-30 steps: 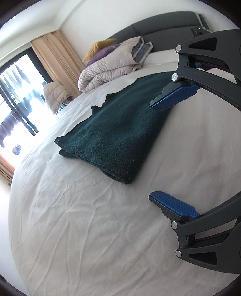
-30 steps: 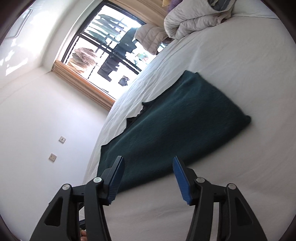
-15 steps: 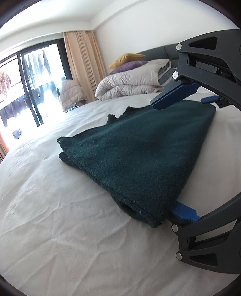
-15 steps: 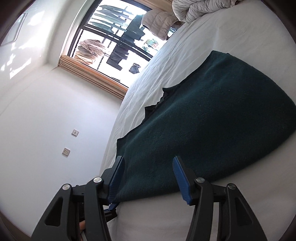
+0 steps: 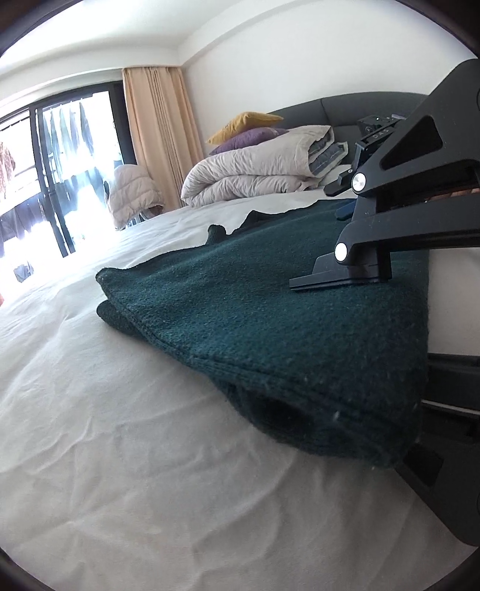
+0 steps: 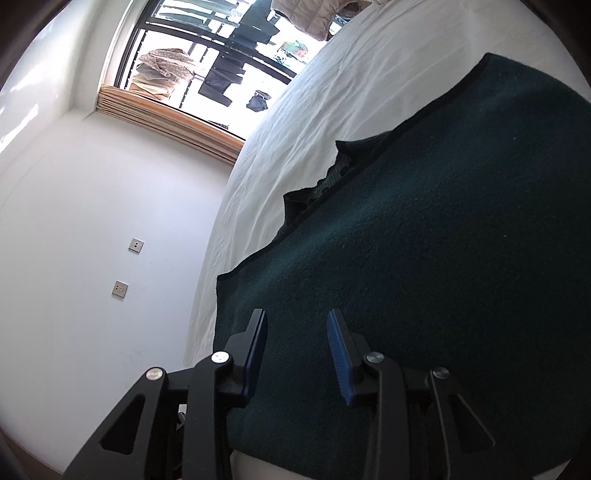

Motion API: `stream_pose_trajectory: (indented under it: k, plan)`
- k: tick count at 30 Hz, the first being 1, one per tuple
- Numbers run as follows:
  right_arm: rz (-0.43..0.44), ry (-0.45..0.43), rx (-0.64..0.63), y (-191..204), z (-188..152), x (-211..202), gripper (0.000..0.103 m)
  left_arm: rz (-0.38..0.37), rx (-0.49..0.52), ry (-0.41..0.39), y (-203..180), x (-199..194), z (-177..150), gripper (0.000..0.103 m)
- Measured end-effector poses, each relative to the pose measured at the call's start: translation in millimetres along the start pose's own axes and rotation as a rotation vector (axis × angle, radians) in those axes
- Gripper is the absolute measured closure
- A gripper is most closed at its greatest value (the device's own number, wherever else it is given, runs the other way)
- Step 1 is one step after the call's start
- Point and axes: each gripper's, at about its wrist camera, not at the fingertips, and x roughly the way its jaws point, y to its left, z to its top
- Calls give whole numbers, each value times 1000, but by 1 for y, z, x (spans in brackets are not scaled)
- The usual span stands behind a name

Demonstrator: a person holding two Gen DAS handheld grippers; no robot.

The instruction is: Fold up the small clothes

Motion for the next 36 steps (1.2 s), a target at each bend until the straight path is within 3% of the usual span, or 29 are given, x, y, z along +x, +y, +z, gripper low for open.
stream_pose_trajectory:
  k: [2, 6, 13, 19, 20, 24, 26, 30, 34, 36]
  plan:
    - [-37, 29, -1, -3, 2, 10, 72, 17, 11, -13, -2, 0, 0, 95]
    - [-115, 64, 3, -12, 1, 21, 103, 49, 65, -37, -16, 1, -2, 96]
    - [-98, 86, 7, -19, 1, 24, 103, 76, 196, -90, -61, -10, -2, 96]
    - [-56, 121, -4, -19, 8, 19, 103, 127, 516, -152, -152, -10, -23, 96]
    - [-25, 125, 13, -20, 13, 13, 101, 138, 591, -157, -171, -7, -31, 96]
    - [136, 37, 77, -34, 45, -31, 39, 220, 1000, -141, -236, 34, -96, 96]
    - [189, 52, 92, -42, 59, -40, 30, 255, 1164, -109, -246, 62, -136, 96]
    - [323, 104, 155, -64, 72, -48, 17, 320, 1335, -15, -233, 101, -192, 96]
    - [365, 133, 145, -66, 75, -44, 11, 360, 1399, 47, -213, 120, -213, 96]
    - [342, 150, 131, -62, 75, -39, 10, 366, 1422, 37, -212, 119, -218, 96]
